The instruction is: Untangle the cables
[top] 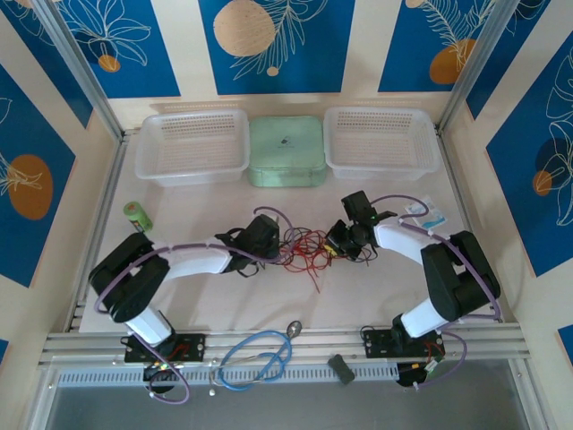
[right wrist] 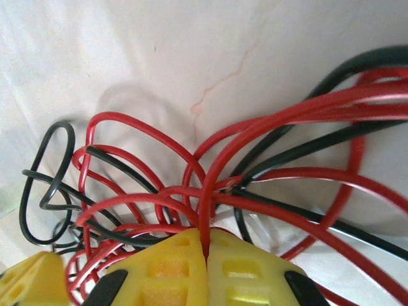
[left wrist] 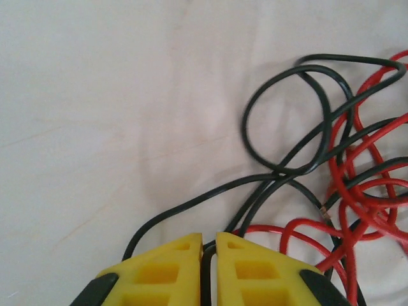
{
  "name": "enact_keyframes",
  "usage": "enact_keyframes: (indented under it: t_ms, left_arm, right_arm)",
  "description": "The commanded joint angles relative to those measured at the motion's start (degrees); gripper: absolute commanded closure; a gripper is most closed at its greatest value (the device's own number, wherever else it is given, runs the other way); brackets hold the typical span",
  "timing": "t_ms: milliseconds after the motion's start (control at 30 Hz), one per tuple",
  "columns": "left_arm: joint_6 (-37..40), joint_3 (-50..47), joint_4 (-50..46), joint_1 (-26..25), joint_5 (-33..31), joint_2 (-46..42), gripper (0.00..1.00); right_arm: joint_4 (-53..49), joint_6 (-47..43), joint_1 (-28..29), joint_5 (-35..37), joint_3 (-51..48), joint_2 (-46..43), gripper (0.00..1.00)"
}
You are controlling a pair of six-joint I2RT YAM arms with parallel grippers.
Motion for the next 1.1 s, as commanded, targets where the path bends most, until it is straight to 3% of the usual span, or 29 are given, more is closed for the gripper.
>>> enact_keyframes:
  t_ms: [0,133,200,333,433,533,767,933,1067]
  left_arm:
    - [-0.29,-1.99,-5.77,0.67,-6.69,-4.16,0.88]
    - [0.11,-3.83,-5.6,0.96,-8.05,-7.37,0.88]
    - [0.71,-4.45,-5.21,0.96,-8.56,-7.96,0.87]
    - [2.25,-4.49,-5.86,1.09,-10.23,-8.29,0.87]
    - [3.6,-3.76,-7.49,1.31,-12.52,-8.81,0.86]
    - [4.66,-2.79,-10.13,2.04,-15.43,-9.79,0.85]
    - [4.83,-1.75,-16.51,7.13,-17.35,-12.55,0.82]
    - [5.91,-2.3,-16.13,7.65,-12.01,-16.05,0.63]
    - [5.62,-1.82,-16.54,7.4,-6.14,-19.88,0.48]
  right_arm:
    - [-5.6,-8.45,-0.36,4.7,0.63,-2.09,0.9]
    - [-6.99,-15.2,0.08,5.85,0.63,-2.67,0.69]
    - [-7.86,-18.07,0.41,6.91,0.51,-2.51,0.65]
    - [-10.34,-22.42,1.04,10.43,-0.12,-3.04,0.63]
    - [-10.41,-23.21,1.5,9.97,-0.94,-5.12,0.6]
    - [-13.94,-21.56,1.98,14.22,-0.47,-6.21,0.58]
    - [-22.65,-14.42,1.75,21.56,1.49,-4.39,0.68]
    - [-20.83,-14.41,2.85,17.45,2.42,-4.97,0.67]
    - [-25.56,-14.12,6.57,18.57,7.6,-6.83,0.59]
